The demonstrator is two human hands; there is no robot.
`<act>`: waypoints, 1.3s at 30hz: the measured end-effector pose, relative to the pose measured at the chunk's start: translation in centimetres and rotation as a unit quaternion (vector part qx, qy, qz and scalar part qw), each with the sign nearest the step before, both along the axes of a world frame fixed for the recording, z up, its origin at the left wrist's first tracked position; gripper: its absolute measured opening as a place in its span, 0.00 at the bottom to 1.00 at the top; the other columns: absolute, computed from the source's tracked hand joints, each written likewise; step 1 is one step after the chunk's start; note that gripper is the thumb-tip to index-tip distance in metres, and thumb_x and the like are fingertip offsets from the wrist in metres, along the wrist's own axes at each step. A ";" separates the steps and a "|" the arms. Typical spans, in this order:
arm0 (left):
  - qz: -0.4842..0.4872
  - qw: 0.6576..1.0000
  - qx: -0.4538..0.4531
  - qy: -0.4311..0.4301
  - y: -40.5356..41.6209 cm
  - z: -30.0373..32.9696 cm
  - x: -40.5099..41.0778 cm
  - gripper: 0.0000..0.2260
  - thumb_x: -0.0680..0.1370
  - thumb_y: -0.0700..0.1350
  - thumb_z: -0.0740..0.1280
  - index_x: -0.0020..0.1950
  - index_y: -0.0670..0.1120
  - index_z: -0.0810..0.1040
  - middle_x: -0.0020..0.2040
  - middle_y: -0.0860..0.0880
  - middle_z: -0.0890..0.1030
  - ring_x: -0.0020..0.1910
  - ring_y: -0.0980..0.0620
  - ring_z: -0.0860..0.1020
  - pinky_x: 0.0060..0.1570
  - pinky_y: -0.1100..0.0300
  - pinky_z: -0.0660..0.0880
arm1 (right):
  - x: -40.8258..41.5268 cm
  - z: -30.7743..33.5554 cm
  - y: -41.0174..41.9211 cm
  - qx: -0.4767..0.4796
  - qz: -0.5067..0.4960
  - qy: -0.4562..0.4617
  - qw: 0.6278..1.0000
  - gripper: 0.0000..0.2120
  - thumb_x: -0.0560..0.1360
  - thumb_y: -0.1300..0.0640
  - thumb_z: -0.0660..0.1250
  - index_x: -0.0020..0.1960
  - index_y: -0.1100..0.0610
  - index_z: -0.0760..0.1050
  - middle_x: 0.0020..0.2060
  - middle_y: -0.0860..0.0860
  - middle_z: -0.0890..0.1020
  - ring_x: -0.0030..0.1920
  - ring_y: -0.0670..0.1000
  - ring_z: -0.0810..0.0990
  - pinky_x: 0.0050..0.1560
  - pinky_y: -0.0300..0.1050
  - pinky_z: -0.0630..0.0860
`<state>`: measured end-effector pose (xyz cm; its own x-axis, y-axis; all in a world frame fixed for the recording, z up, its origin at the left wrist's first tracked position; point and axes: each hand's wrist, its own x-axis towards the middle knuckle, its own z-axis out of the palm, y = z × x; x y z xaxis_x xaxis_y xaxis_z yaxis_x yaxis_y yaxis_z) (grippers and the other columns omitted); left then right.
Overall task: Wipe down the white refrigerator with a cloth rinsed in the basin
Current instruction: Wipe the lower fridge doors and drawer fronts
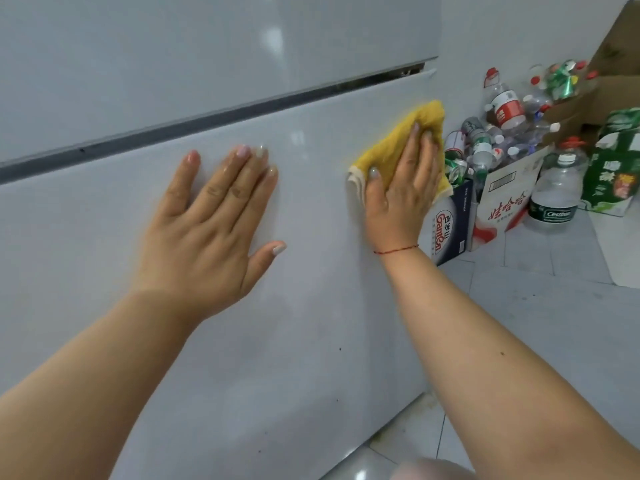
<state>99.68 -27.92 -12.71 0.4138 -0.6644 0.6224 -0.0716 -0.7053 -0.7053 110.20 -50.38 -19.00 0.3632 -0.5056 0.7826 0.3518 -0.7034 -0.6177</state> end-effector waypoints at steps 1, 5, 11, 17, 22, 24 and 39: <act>-0.005 1.000 -0.003 -0.006 0.0 -0.1 0.0 0.29 0.83 0.57 0.51 0.78 0.39 0.58 0.78 0.41 0.60 0.78 0.45 0.57 0.76 0.42 0.50 | 0.0 -1.4 0.0 0.037 0.001 0.019 0.999 0.35 0.76 0.41 0.49 0.75 0.63 0.58 0.73 0.62 0.63 0.74 0.62 0.59 0.73 0.61 0.54; -0.037 0.998 -0.019 -0.041 -0.1 -0.6 0.2 0.24 0.82 0.46 0.57 0.77 0.39 0.62 0.76 0.42 0.64 0.77 0.44 0.61 0.74 0.40 0.55 | -1.3 -8.7 2.0 0.147 0.020 0.090 0.985 0.36 0.75 0.42 0.48 0.75 0.64 0.56 0.73 0.62 0.62 0.74 0.61 0.58 0.74 0.57 0.53; -0.019 0.993 -0.116 -0.016 -1.5 -3.3 0.0 0.26 0.82 0.49 0.54 0.78 0.41 0.58 0.78 0.43 0.59 0.79 0.45 0.55 0.75 0.44 0.41 | -6.3 -16.9 9.3 0.204 0.069 0.163 0.963 0.35 0.75 0.43 0.48 0.76 0.61 0.48 0.75 0.60 0.56 0.75 0.58 0.53 0.73 0.64 0.52; -0.037 0.991 -0.130 0.011 -3.7 -6.6 0.7 0.27 0.83 0.54 0.52 0.78 0.41 0.59 0.78 0.44 0.60 0.78 0.45 0.55 0.75 0.43 0.40 | -9.6 -18.5 13.8 -0.045 0.114 0.060 0.991 0.34 0.78 0.37 0.46 0.77 0.57 0.53 0.73 0.57 0.58 0.74 0.62 0.58 0.71 0.68 0.55; -0.066 0.992 -0.103 -0.029 -3.1 -7.1 1.3 0.26 0.81 0.51 0.58 0.77 0.41 0.62 0.77 0.42 0.63 0.77 0.42 0.60 0.75 0.41 0.47 | -4.6 -12.4 7.4 -0.050 0.056 0.006 0.997 0.35 0.76 0.35 0.45 0.76 0.56 0.56 0.72 0.57 0.61 0.73 0.60 0.59 0.69 0.68 0.57; -0.066 0.992 -0.098 -0.038 -3.0 -7.1 1.4 0.26 0.81 0.51 0.58 0.77 0.41 0.62 0.77 0.42 0.63 0.77 0.42 0.60 0.74 0.40 0.47 | -2.6 -10.0 4.3 0.003 0.029 -0.007 1.000 0.37 0.75 0.37 0.49 0.74 0.61 0.60 0.71 0.61 0.64 0.72 0.60 0.60 0.69 0.67 0.58; -0.061 0.992 -0.107 -0.023 -3.2 -7.4 1.4 0.25 0.80 0.47 0.58 0.76 0.40 0.63 0.76 0.40 0.65 0.76 0.40 0.60 0.71 0.34 0.52 | -9.6 -24.6 14.6 0.271 0.110 0.236 0.927 0.37 0.76 0.39 0.45 0.76 0.59 0.39 0.76 0.54 0.48 0.76 0.53 0.46 0.73 0.63 0.53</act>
